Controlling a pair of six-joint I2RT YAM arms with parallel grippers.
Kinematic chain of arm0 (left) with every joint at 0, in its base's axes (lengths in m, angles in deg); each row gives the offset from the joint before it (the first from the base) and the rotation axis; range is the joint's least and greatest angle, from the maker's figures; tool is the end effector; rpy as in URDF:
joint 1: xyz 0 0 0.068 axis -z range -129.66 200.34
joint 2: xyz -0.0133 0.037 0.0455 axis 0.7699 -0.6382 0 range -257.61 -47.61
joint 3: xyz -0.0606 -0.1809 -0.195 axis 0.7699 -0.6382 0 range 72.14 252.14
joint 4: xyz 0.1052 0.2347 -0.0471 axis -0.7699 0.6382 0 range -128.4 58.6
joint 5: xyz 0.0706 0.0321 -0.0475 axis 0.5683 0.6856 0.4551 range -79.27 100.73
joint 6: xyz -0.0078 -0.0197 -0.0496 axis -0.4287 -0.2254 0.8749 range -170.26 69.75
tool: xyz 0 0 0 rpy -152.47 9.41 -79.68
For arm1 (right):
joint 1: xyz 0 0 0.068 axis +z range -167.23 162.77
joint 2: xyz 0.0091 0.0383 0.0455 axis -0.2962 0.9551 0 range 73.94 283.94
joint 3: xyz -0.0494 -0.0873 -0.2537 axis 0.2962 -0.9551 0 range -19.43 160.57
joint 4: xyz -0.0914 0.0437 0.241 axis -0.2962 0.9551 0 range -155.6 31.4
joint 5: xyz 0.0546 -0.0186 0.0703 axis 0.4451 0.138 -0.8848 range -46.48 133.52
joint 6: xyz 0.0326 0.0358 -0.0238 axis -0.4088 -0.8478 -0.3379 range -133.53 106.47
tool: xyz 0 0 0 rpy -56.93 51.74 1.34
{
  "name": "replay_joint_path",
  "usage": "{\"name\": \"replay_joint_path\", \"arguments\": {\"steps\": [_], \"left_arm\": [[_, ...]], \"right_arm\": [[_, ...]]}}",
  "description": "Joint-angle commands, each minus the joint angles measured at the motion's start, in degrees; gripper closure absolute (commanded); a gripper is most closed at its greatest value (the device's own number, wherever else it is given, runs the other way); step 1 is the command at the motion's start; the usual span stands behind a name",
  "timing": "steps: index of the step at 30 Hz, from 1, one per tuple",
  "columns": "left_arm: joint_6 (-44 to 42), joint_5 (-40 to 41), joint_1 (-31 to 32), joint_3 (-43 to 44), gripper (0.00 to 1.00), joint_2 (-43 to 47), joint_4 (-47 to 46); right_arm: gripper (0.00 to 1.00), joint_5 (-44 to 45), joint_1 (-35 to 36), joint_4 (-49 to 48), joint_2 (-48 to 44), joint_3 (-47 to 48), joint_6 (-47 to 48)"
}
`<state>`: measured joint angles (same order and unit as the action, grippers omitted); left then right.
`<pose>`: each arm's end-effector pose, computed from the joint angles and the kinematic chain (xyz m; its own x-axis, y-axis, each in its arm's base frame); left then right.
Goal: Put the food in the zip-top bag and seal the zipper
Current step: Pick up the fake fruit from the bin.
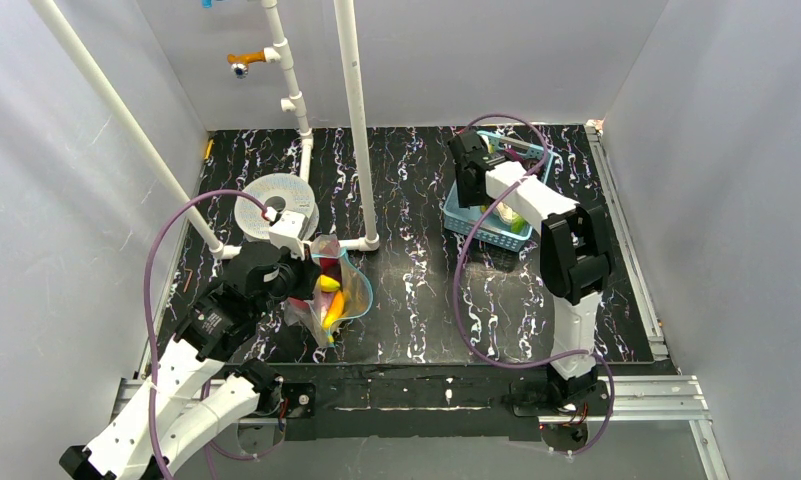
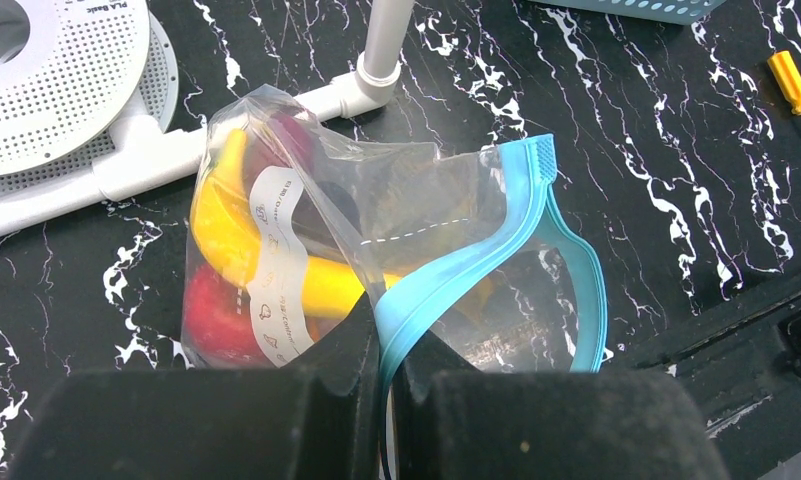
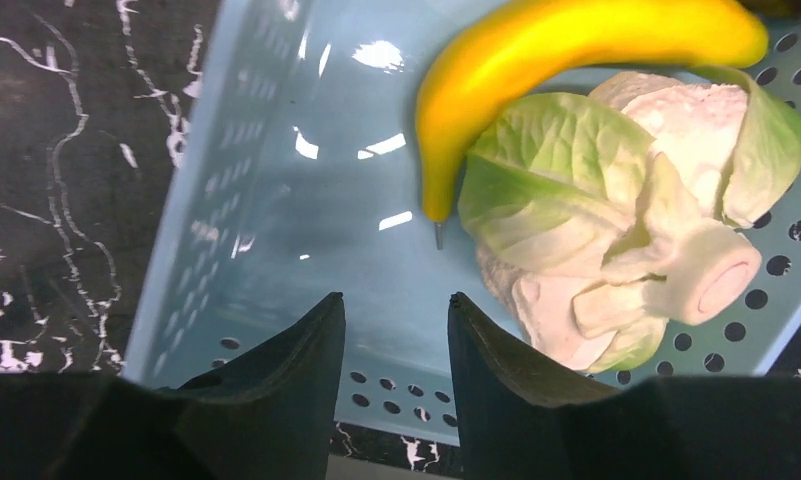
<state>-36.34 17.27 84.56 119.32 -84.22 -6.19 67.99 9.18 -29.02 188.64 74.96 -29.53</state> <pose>0.1178 -0.0751 0.3345 -0.4093 -0.0106 -0.9123 0.3840 0.9050 -0.1828 0.3998 0.1821 0.2355 -0.7768 -0.1056 -0.6208 0.0125 0.9831 -0.1828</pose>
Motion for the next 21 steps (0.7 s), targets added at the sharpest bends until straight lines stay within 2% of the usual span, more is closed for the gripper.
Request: {"name": "replay_joint_path", "arguments": {"steps": [1,4,11,21], "left_arm": [[-0.4,-0.9,-0.5,-0.1,1.00,0.5,-0.6],[-0.4,-1.1,-0.6,-0.1,1.00,0.5,-0.6],[-0.4,-1.3,-0.7,-0.1,1.00,0.2,-0.7],[-0.4,-1.3,-0.8,-0.1,1.00,-0.5,-0.7]], "right_arm": [[0.49,-4.8,-3.1,-0.2,0.4,0.6,1.7],[0.48,-8.1,-4.3,-1.5,1.1,-0.7,2.3],[0.48,-9.4,-5.3,-3.0,4.5,1.0,2.8],[0.47,-5.1,-5.3,-3.9,8.8,3.7,6.3]]}}
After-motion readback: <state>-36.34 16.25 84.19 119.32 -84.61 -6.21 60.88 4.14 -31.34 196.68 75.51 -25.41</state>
